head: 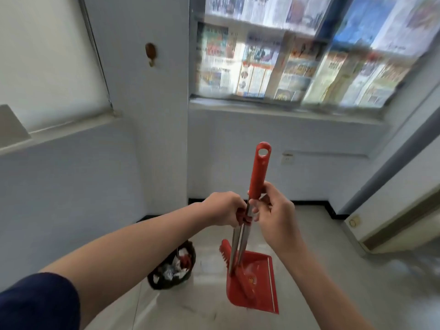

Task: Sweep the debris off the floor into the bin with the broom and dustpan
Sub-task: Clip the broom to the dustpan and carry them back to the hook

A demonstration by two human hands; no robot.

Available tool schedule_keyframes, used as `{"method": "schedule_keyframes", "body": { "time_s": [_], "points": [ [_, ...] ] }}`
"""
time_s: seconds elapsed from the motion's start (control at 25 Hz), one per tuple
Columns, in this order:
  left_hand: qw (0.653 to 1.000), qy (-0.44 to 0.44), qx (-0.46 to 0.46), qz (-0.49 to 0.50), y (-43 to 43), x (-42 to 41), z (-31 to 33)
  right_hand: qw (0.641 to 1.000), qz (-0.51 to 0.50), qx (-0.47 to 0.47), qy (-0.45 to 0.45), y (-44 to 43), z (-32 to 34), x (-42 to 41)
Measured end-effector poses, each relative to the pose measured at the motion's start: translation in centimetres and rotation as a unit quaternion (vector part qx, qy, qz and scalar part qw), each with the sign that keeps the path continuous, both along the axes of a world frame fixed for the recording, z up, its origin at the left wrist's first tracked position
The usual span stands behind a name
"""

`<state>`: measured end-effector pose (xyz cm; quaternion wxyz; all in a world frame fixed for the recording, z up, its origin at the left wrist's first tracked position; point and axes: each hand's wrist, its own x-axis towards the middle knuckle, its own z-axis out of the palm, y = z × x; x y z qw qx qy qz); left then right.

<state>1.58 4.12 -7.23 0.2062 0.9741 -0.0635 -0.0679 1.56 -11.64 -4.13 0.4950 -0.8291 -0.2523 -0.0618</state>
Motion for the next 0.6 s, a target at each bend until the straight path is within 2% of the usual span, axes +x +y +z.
{"method": "schedule_keyframes", "body": {
  "time_s": [0.12,0.32,0.44,0.6],
  "points": [
    [0.999,-0.049,0.008,0.018,2.7,2.1,3.4,0.998,0.008,-0.017,-0.054,2.4,3.2,2.4],
    [0.996,-0.074,0.008,0.053,7.3,4.3,7.9,0.991,0.026,-0.028,-0.131,7.1,6.8,6.3],
    [0.99,-0.1,0.053,0.084,10.6,5.7,9.3,0.99,0.053,-0.009,-0.13,11.0,7.8,8.5],
    [0.977,-0.123,0.097,0.144,17.4,7.8,9.5,0.99,0.122,0.01,-0.068,19.0,8.8,11.7]
  ]
}}
